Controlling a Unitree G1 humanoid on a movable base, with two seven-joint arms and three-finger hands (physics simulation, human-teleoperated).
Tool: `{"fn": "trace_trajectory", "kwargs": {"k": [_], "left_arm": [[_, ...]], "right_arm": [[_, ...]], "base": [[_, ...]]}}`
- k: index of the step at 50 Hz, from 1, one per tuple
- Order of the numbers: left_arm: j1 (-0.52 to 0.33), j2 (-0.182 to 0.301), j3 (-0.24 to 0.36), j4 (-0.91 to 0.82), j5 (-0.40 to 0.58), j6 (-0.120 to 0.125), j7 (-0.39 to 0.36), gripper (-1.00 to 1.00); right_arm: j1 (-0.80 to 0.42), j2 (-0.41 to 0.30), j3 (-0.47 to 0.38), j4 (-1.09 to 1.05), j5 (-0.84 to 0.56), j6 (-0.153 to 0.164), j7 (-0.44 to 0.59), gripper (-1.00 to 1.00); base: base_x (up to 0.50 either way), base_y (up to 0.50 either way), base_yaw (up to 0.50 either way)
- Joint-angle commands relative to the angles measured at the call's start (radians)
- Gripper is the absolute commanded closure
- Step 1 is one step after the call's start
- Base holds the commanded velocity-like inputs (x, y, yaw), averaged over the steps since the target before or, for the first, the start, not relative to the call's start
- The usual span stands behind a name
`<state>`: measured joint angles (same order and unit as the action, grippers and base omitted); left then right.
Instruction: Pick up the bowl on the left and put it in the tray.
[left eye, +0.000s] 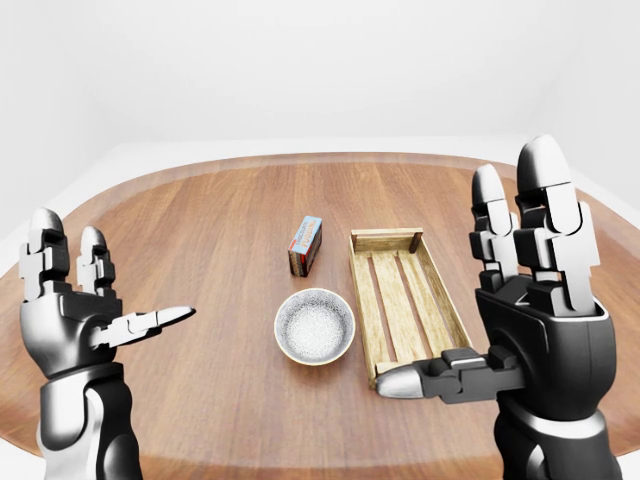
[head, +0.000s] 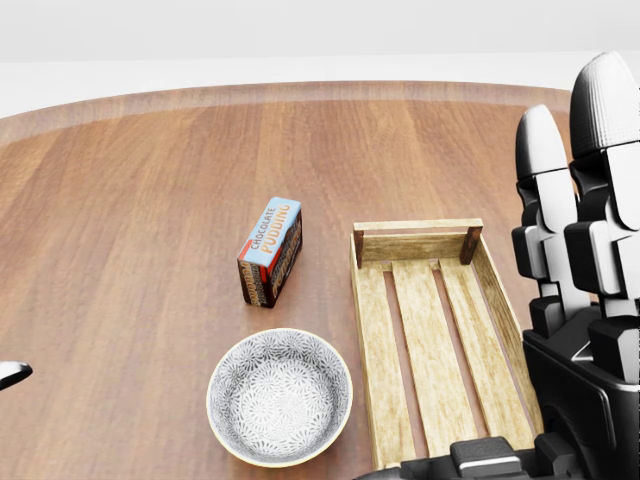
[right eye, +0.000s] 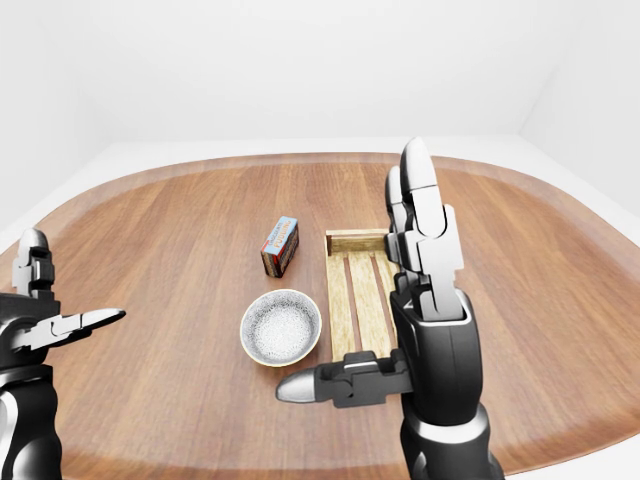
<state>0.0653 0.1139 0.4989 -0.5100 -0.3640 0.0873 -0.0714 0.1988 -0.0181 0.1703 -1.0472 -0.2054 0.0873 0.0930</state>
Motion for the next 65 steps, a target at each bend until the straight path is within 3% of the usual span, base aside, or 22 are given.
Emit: {"fn": "trace_trajectory", "kwargs": {"k": [1, 14, 26, 65], "left_arm": [[0.0, 0.004, 0.004, 0.009, -0.002, 0.0, 0.0, -1.0], [-0.002, 0.003, -0.002, 0.021, 0.003, 0.0, 0.001, -1.0], [-0.001, 0.003, 0.004, 0.003, -0.002, 0.0, 0.001, -1.0], [0.002, 0.0, 0.007, -0.001, -0.007, 0.0, 0.0, -1.0]], "right_arm": [[0.008, -0.014, 0.026, 0.0, -0.016, 0.0, -0.008, -1.0], [0.033, -0.073, 0.147, 0.092, -0.207, 0.0, -0.021, -1.0], [0.068, -0.105, 0.257, 0.169, -0.428, 0.0, 0.038, -1.0], [0.068, -0.081, 0.414, 0.278, -0.825, 0.0, 0.196, -1.0]], "base": [[0.0, 0.0, 0.0], [0.0, 0.0, 0.0], [0.0, 0.0, 0.0], [0.0, 0.0, 0.0]]}}
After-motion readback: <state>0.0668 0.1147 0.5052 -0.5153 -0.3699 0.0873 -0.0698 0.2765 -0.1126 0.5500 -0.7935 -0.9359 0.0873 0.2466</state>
